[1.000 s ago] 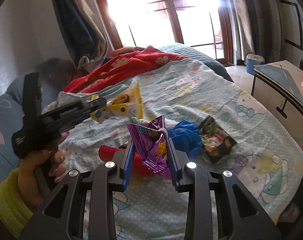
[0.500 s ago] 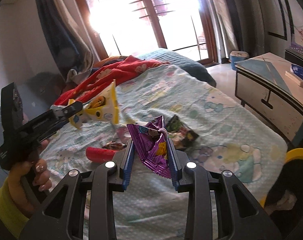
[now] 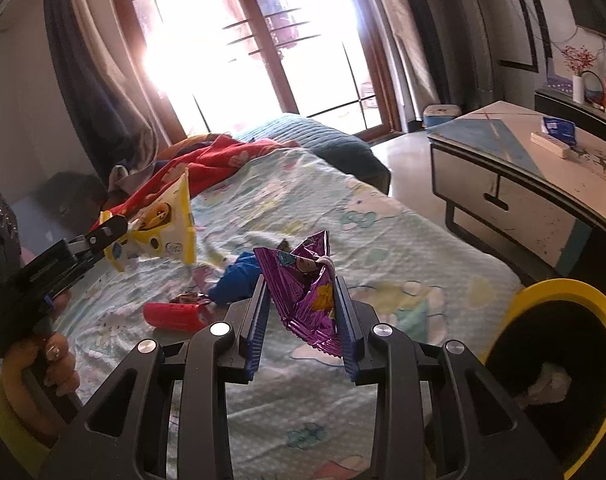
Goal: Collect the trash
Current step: 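Carry the yellow-white and purple wrappers over the bin with both tools, then open both tools over the bin to drop the two wrappers, then move both tools away from the bin back toward the bed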
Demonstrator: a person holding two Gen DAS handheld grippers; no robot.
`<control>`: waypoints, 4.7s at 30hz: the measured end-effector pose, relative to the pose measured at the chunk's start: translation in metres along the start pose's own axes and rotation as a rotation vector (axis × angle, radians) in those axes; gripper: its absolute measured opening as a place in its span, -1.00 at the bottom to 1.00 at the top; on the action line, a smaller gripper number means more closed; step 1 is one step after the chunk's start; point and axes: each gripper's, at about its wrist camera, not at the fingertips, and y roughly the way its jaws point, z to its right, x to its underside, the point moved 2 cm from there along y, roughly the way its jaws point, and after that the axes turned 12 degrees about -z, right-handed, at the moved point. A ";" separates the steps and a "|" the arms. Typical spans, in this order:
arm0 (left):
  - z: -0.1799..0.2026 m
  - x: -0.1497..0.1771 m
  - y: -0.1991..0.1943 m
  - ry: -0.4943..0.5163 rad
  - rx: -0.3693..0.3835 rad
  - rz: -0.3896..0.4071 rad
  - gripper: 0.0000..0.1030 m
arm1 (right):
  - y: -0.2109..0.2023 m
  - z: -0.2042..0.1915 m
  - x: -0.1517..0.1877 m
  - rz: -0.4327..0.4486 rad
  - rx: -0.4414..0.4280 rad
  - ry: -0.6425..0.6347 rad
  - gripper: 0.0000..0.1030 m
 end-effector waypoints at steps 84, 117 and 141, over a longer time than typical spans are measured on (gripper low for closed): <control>0.266 0.150 0.138 0.589 0.263 -0.425 0.01 | -0.091 0.243 0.073 -0.001 0.259 0.402 -0.04; 0.198 0.094 0.070 0.368 0.187 -0.208 0.79 | -0.103 0.183 0.056 0.079 0.269 0.291 0.51; 0.116 0.049 0.020 0.181 0.063 -0.054 0.78 | -0.086 0.092 0.041 0.082 0.166 0.111 0.52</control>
